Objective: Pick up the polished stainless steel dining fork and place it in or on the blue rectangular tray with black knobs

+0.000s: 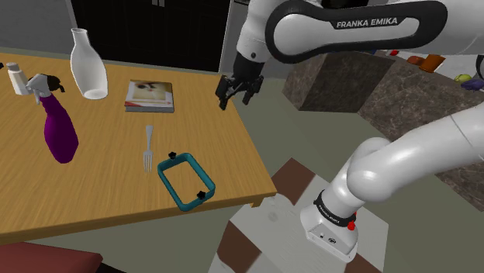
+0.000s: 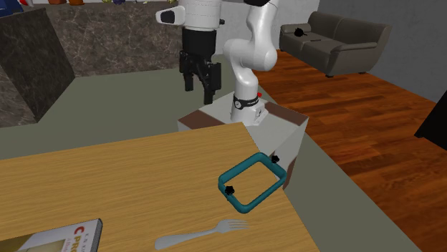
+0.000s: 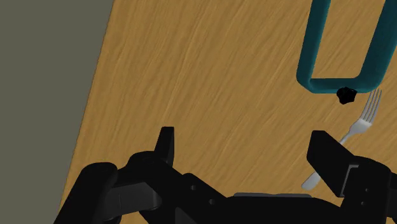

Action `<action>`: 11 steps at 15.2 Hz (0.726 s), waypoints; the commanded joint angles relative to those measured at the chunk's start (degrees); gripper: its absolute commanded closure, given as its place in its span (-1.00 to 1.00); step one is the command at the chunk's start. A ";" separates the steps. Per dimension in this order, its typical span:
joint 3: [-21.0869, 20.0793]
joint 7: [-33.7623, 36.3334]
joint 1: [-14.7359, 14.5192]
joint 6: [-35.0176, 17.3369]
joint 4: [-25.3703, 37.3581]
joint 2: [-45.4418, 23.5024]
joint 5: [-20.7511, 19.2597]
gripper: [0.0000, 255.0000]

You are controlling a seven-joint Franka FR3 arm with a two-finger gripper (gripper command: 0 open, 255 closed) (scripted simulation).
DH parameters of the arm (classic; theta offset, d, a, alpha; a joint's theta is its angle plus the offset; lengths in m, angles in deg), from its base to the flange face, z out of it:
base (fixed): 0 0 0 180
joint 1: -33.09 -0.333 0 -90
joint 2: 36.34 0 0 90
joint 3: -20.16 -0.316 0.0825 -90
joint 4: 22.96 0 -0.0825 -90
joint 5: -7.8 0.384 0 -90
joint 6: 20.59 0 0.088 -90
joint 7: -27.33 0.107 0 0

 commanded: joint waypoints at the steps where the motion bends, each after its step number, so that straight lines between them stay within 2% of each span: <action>1: -2.48 4.25 0.29 -2.51 0.87 -3.29 -0.43 -1.00; 6: -8.35 15.56 1.64 -7.44 6.15 -13.98 -4.57 -1.00; 11: -12.35 28.29 1.87 -10.09 13.83 -26.36 -12.61 -1.00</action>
